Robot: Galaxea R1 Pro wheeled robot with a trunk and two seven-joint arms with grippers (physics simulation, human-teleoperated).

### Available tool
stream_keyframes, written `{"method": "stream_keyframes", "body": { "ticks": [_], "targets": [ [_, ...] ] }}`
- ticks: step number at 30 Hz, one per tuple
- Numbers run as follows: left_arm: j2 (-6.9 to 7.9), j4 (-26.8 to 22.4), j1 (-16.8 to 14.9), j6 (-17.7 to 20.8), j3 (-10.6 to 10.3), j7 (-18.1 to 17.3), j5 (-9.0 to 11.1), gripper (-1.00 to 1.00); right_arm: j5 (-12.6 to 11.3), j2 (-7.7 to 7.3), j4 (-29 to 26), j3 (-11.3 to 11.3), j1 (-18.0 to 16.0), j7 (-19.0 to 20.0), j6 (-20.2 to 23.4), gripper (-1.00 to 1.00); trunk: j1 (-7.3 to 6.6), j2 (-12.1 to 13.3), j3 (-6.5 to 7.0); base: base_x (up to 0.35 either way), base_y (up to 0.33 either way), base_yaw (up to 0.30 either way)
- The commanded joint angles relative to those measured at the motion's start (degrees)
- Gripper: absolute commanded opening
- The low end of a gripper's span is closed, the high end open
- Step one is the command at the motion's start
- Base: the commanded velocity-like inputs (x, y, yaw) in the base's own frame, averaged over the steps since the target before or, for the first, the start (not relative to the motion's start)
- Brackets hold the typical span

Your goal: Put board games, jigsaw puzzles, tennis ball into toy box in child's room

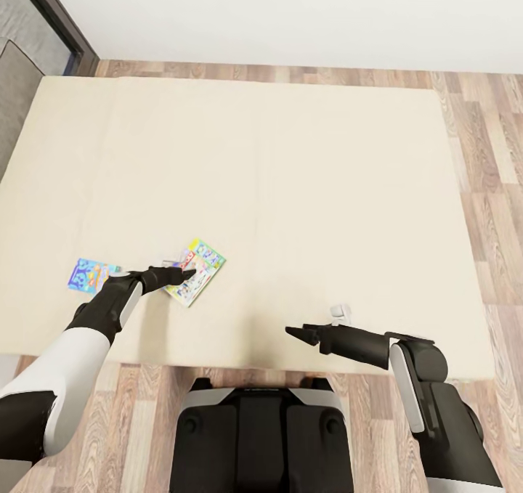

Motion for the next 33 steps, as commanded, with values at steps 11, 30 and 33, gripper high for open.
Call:
{"method": "stream_keyframes", "body": {
  "ticks": [11, 30, 33],
  "targets": [
    [-0.01, -0.09, -0.01, 0.4, 0.13, -0.28, -0.09, 1.0, -0.3, 0.07, 0.01, -0.08, -0.02, -4.28, 0.43, 1.0, 0.02, -0.07, -1.02, 0.0, 0.0, 0.0],
    [-0.01, -0.09, -0.01, 0.39, 0.1, -0.28, -0.09, 1.0, -0.4, 0.14, -0.07, -0.06, -0.02, -4.34, 0.47, 1.0, 0.02, -0.07, -1.13, 0.0, 0.0, 0.0],
    [-0.06, -0.08, -0.01, 0.39, 0.1, -0.28, -0.09, 1.0, -0.38, 0.13, -0.08, -0.08, -0.02, -4.34, 0.48, 1.0, 0.02, -0.07, -1.13, 0.0, 0.0, 0.0]
  ]
}}
